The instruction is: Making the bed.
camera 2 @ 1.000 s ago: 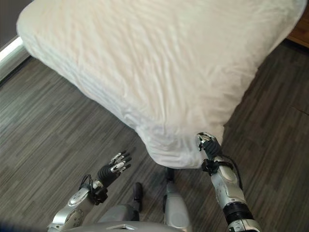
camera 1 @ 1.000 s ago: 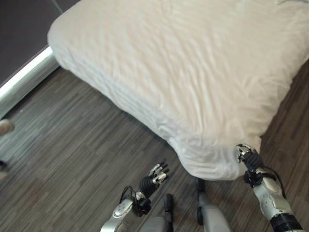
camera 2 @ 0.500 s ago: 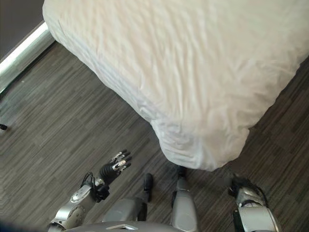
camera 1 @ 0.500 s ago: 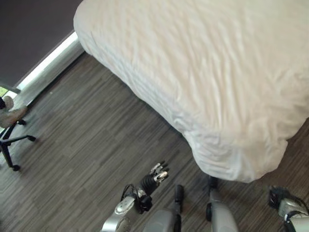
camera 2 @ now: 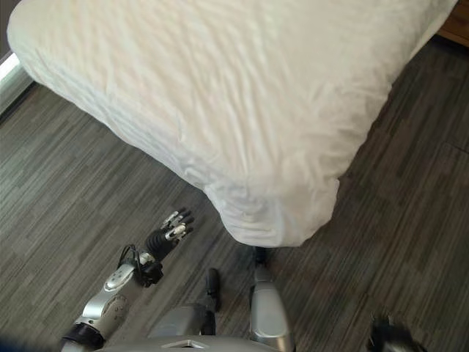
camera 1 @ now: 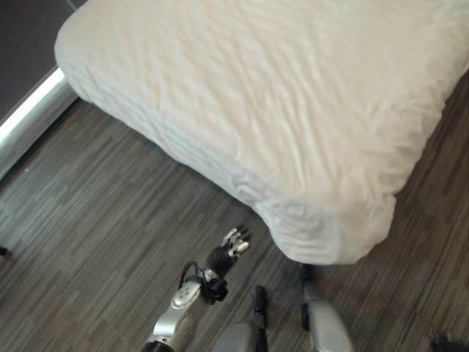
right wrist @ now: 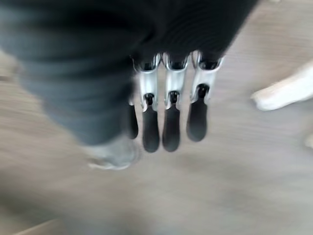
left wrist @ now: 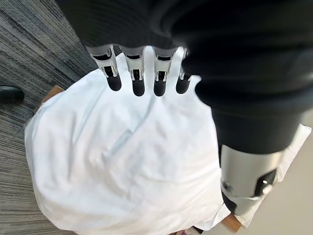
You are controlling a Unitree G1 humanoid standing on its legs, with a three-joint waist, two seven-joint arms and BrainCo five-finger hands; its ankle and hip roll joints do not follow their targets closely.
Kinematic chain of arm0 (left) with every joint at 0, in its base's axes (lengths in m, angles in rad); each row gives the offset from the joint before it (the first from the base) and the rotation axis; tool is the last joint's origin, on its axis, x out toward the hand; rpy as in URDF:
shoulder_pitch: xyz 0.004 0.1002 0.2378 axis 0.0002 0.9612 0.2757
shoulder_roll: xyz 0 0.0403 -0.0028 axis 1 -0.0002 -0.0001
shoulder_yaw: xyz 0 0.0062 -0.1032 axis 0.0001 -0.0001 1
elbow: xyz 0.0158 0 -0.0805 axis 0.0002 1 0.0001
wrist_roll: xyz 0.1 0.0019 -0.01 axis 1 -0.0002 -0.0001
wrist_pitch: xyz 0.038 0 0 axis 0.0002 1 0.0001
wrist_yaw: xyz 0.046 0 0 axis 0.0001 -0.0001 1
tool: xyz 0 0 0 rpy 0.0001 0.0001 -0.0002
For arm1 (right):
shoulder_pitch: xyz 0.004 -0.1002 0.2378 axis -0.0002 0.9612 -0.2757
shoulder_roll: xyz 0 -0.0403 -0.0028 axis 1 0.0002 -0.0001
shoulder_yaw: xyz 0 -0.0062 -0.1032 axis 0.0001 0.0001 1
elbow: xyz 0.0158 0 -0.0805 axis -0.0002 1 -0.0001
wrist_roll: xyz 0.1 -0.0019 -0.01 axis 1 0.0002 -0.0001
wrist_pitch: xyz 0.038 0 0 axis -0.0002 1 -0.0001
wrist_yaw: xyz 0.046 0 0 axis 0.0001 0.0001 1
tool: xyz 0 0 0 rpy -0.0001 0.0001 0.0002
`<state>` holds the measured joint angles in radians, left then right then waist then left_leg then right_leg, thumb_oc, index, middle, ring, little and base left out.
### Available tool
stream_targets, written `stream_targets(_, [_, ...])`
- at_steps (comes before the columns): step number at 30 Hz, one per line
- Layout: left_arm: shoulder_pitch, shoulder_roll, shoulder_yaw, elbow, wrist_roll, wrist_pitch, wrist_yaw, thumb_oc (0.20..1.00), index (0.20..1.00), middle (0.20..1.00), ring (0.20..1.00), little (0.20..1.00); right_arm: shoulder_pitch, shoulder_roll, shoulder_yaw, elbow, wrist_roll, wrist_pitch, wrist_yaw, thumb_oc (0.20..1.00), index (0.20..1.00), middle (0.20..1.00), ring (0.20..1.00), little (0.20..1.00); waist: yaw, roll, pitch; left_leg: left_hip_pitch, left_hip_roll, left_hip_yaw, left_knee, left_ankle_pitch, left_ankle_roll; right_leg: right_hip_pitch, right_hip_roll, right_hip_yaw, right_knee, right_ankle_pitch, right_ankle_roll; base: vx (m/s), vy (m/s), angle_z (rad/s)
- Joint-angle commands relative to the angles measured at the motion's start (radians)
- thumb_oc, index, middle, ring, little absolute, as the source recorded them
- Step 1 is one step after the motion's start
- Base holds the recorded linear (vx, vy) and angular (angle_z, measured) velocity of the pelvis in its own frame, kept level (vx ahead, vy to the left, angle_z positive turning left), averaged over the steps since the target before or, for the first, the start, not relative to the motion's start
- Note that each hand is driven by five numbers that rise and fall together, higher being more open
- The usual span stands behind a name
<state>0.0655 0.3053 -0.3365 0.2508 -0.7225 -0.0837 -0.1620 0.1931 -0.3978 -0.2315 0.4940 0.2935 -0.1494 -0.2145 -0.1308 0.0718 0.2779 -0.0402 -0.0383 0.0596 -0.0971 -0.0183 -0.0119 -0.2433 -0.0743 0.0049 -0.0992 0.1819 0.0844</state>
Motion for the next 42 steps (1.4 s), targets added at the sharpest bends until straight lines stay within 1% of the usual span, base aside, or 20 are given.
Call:
stream_targets(1, [-0.018, 0.037, 0.003, -0.004, 0.097, -0.082, 0.047, 1.000, 1.000, 1.000, 1.000, 1.000, -0.001, -0.009, -0.050, -0.142, -0.087, -0.102, -0.111, 1.000, 1.000, 1.000, 1.000, 1.000, -0.015, -0.032, -0.072, -0.063, -0.011, 0.038, 0.010, 0.047, 0.015, 0.043, -0.027, 0.024, 0.015, -0.007, 0.061, -0.05, 0.126, -0.13])
stream_targets(11, [-0.034, 0.038, 0.084, 0.011, 0.087, -0.094, 0.039, 1.000, 1.000, 1.000, 1.000, 1.000, 0.097, 0.074, 0.062, -0.434, 0.165, -0.140, 0.188, 1.000, 1.000, 1.000, 1.000, 1.000, -0.056, -0.083, -0.083, -0.047, 0.003, 0.129, 0.010, 0.058, 0.020, -0.023, -0.011, 0.132, 0.081, 0.052, 0.102, -0.09, 0.021, -0.32])
stream_targets(13, [-0.058, 0.048, 0.080, 0.019, 0.096, -0.099, 0.048, 1.000, 1.000, 1.000, 1.000, 1.000, 0.083, 0.107, 0.093, -0.429, 0.222, -0.139, 0.201, 1.000, 1.000, 1.000, 1.000, 1.000, -0.044, -0.076, -0.063, -0.052, 0.052, 0.137, 0.010, 0.072, 0.018, -0.026, 0.000, 0.118, 0.171, -0.024, 0.084, -0.20, -0.152, -0.49])
stream_targets(15, [-0.071, 0.054, 0.087, 0.020, 0.105, -0.099, 0.049, 1.000, 1.000, 1.000, 1.000, 1.000, 0.069, 0.118, 0.121, -0.417, 0.224, -0.131, 0.201, 1.000, 1.000, 1.000, 1.000, 1.000, -0.018, -0.065, -0.060, -0.059, 0.092, 0.159, 0.010, 0.092, 0.010, 0.003, -0.044, 0.034, 0.224, -0.088, 0.059, -0.23, -0.143, -0.55])
stream_targets(17, [-0.092, 0.048, 0.096, 0.022, 0.101, -0.104, 0.053, 1.000, 1.000, 1.000, 1.000, 1.000, 0.040, 0.112, 0.157, -0.409, 0.194, -0.129, 0.191, 1.000, 1.000, 1.000, 1.000, 1.000, 0.013, -0.051, -0.077, -0.063, 0.133, 0.186, 0.010, 0.117, 0.000, 0.077, -0.142, -0.033, 0.300, -0.110, 0.055, -0.21, -0.182, -0.62])
stream_targets(24, [-0.037, 0.035, 0.166, -0.003, 0.047, -0.109, 0.063, 1.000, 1.000, 1.000, 1.000, 1.000, -0.050, 0.091, 0.227, -0.433, 0.174, -0.107, 0.198, 1.000, 1.000, 1.000, 1.000, 1.000, 0.083, -0.075, -0.172, -0.088, 0.230, 0.293, 0.038, 0.187, -0.060, 0.256, -0.368, -0.132, 0.267, 0.044, 0.116, -0.17, -0.335, -0.40])
stream_targets(26, [-0.019, 0.041, 0.200, -0.011, 0.048, -0.117, 0.061, 1.000, 1.000, 1.000, 1.000, 1.000, -0.052, 0.081, 0.227, -0.434, 0.170, -0.098, 0.208, 1.000, 1.000, 1.000, 1.000, 1.000, 0.098, -0.090, -0.191, -0.121, 0.286, 0.313, 0.048, 0.221, -0.093, 0.295, -0.340, -0.130, 0.227, -0.034, 0.132, -0.28, -0.608, -0.67])
stream_targets(27, [-0.008, 0.042, 0.234, -0.020, 0.060, -0.121, 0.074, 1.000, 1.000, 1.000, 1.000, 1.000, -0.037, 0.081, 0.233, -0.457, 0.197, -0.103, 0.221, 1.000, 1.000, 1.000, 1.000, 1.000, 0.107, -0.085, -0.178, -0.159, 0.372, 0.300, 0.055, 0.285, -0.155, 0.308, -0.273, -0.154, 0.136, -0.180, 0.130, -0.32, -0.838, -0.82])
stream_targets(28, [0.002, 0.040, 0.254, -0.006, 0.081, -0.123, 0.076, 1.000, 1.000, 1.000, 1.000, 1.000, -0.023, 0.076, 0.232, -0.456, 0.207, -0.107, 0.234, 1.000, 1.000, 1.000, 1.000, 1.000, 0.109, -0.076, -0.164, -0.163, 0.419, 0.278, 0.059, 0.327, -0.189, 0.299, -0.222, -0.141, 0.144, -0.232, 0.104, -0.25, -0.700, -0.82])
stream_targets(29, [0.002, 0.039, 0.255, -0.006, 0.081, -0.123, 0.076, 1.000, 1.000, 1.000, 1.000, 1.000, -0.024, 0.075, 0.232, -0.456, 0.207, -0.107, 0.234, 1.000, 1.000, 1.000, 1.000, 1.000, 0.110, -0.071, -0.165, -0.167, 0.425, 0.276, 0.060, 0.328, -0.190, 0.295, -0.216, -0.140, 0.144, -0.230, 0.102, -0.19, -0.658, -0.41])
stream_targets(30, [0.013, 0.021, 0.272, 0.001, 0.096, -0.122, 0.080, 1.000, 1.000, 1.000, 1.000, 1.000, -0.006, 0.039, 0.213, -0.493, 0.139, -0.114, 0.231, 1.000, 1.000, 1.000, 1.000, 1.000, 0.110, -0.073, -0.123, -0.167, 0.440, 0.182, 0.123, 0.303, -0.168, 0.299, -0.158, -0.143, 0.156, -0.261, 0.064, -0.23, -0.603, -0.18])
stream_targets(31, [0.031, -0.008, 0.275, -0.007, 0.091, -0.129, 0.076, 1.000, 1.000, 1.000, 1.000, 1.000, -0.011, 0.011, 0.199, -0.497, 0.111, -0.122, 0.230, 1.000, 1.000, 1.000, 1.000, 1.000, 0.124, -0.084, -0.096, -0.177, 0.385, 0.025, 0.214, 0.264, -0.142, 0.291, -0.138, -0.127, 0.150, -0.248, 0.050, -0.23, -0.598, -0.18])
stream_targets(32, [0.031, -0.009, 0.275, -0.007, 0.091, -0.129, 0.076, 1.000, 1.000, 1.000, 1.000, 1.000, -0.012, 0.010, 0.198, -0.497, 0.111, -0.122, 0.229, 1.000, 1.000, 1.000, 1.000, 1.000, 0.120, -0.081, -0.096, -0.185, 0.386, 0.018, 0.221, 0.262, -0.141, 0.292, -0.136, -0.132, 0.149, -0.247, 0.050, -0.16, -0.381, -0.50])
stream_targets(33, [0.044, -0.025, 0.275, -0.007, 0.088, -0.128, 0.072, 1.000, 1.000, 1.000, 1.000, 1.000, -0.031, 0.003, 0.196, -0.485, 0.104, -0.126, 0.223, 1.000, 1.000, 1.000, 1.000, 1.000, 0.125, -0.099, -0.083, -0.180, 0.299, -0.095, 0.286, 0.200, -0.125, 0.280, -0.125, -0.106, 0.147, -0.232, 0.043, -0.09, -0.265, -0.77])
stream_targets(34, [0.054, -0.033, 0.274, -0.010, 0.084, -0.124, 0.066, 1.000, 1.000, 1.000, 1.000, 1.000, -0.038, 0.009, 0.195, -0.473, 0.119, -0.125, 0.228, 1.000, 1.000, 1.000, 1.000, 1.000, 0.126, -0.111, -0.087, -0.179, 0.250, -0.125, 0.322, 0.147, -0.112, 0.276, -0.122, -0.087, 0.138, -0.220, 0.039, -0.16, -0.525, -0.98])
stream_targets(35, [0.081, -0.049, 0.266, -0.011, 0.065, -0.115, 0.043, 1.000, 1.000, 1.000, 1.000, 1.000, -0.030, 0.045, 0.192, -0.452, 0.216, -0.118, 0.253, 1.000, 1.000, 1.000, 1.000, 1.000, 0.124, -0.137, -0.107, -0.184, 0.172, -0.078, 0.393, 0.083, -0.078, 0.275, -0.104, -0.066, 0.092, -0.185, 0.024, -0.09, -0.346, -0.74])
stream_targets(38, [0.090, -0.054, 0.245, -0.011, 0.062, -0.104, 0.034, 1.000, 1.000, 1.000, 1.000, 1.000, -0.020, 0.055, 0.205, -0.434, 0.233, -0.098, 0.269, 1.000, 1.000, 1.000, 1.000, 1.000, 0.130, -0.148, -0.129, -0.176, 0.117, -0.020, 0.413, 0.042, -0.045, 0.271, -0.086, -0.068, 0.075, -0.172, 0.017, -0.04, -0.207, -0.49])
stream_targets(39, [0.093, -0.057, 0.233, -0.013, 0.059, -0.098, 0.027, 1.000, 1.000, 1.000, 1.000, 1.000, -0.016, 0.056, 0.212, -0.427, 0.220, -0.091, 0.273, 1.000, 1.000, 1.000, 1.000, 1.000, 0.131, -0.148, -0.140, -0.158, 0.081, 0.001, 0.381, 0.016, -0.024, 0.271, -0.073, -0.075, 0.066, -0.167, 0.015, 0.03, -0.194, -0.03])
stream_targets(40, [0.075, -0.055, 0.187, -0.001, 0.068, -0.087, 0.019, 1.000, 1.000, 1.000, 1.000, 1.000, -0.016, 0.067, 0.221, -0.420, 0.191, -0.085, 0.261, 1.000, 1.000, 1.000, 1.000, 1.000, 0.117, -0.122, -0.175, -0.066, 0.058, 0.054, 0.211, 0.013, 0.002, 0.260, -0.034, -0.102, 0.064, -0.162, 0.023, 0.03, -0.114, 0.11])
stream_targets(42, [0.062, -0.044, 0.156, -0.014, 0.078, -0.084, 0.025, 1.000, 1.000, 1.000, 1.000, 1.000, -0.006, 0.093, 0.231, -0.420, 0.226, -0.082, 0.257, 1.000, 1.000, 1.000, 1.000, 1.000, 0.105, -0.111, -0.195, -0.028, 0.045, 0.026, 0.142, 0.032, 0.004, 0.260, -0.027, -0.107, 0.060, -0.157, 0.023, 0.05, -0.020, 0.49])
